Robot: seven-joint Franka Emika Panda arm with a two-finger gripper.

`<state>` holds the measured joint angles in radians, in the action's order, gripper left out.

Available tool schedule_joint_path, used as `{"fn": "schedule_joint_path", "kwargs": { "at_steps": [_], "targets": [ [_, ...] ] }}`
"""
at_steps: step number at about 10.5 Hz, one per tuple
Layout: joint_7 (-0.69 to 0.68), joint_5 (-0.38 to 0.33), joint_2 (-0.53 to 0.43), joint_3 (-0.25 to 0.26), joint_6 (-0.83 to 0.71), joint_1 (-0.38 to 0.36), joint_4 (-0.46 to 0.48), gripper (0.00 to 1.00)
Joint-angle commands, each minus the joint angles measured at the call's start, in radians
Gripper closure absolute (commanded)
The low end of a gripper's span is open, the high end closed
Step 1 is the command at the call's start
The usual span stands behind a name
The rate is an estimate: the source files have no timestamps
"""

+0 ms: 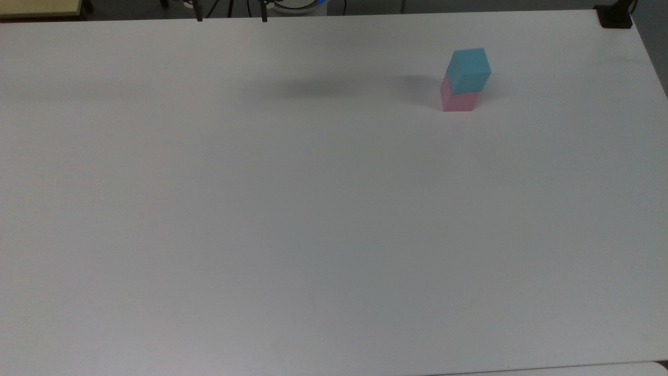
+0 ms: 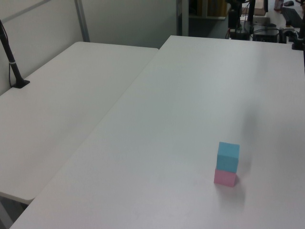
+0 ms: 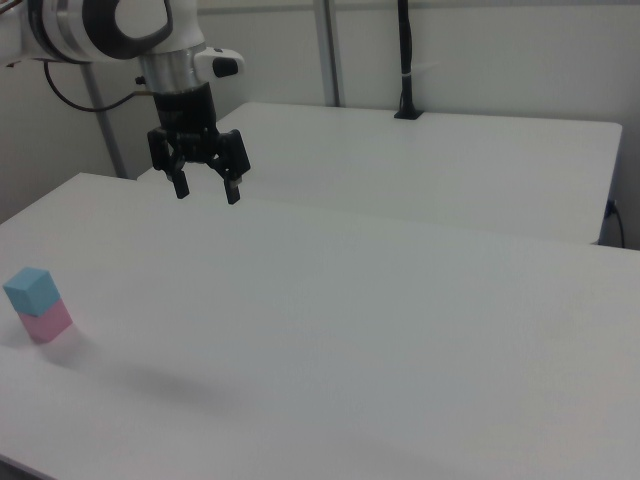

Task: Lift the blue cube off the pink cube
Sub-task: 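Move the open gripper toward the blue cube atop the pink cube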

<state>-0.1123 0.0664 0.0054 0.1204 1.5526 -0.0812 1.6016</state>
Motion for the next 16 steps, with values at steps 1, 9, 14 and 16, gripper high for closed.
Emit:
{"fn": "schedule_joint_path", "kwargs": {
  "at_steps": [1,9,14,16],
  "targets": [
    [0.009,-0.051,0.002,0.002,0.027,-0.006,0.008,0.0],
    [0.086,-0.082,0.002,-0.033,0.049,-0.049,0.0,0.0],
    [0.494,-0.073,0.126,-0.228,0.093,-0.328,0.009,0.0],
    [0.559,-0.062,0.223,-0.283,0.186,-0.371,0.043,0.0]
  ]
}}
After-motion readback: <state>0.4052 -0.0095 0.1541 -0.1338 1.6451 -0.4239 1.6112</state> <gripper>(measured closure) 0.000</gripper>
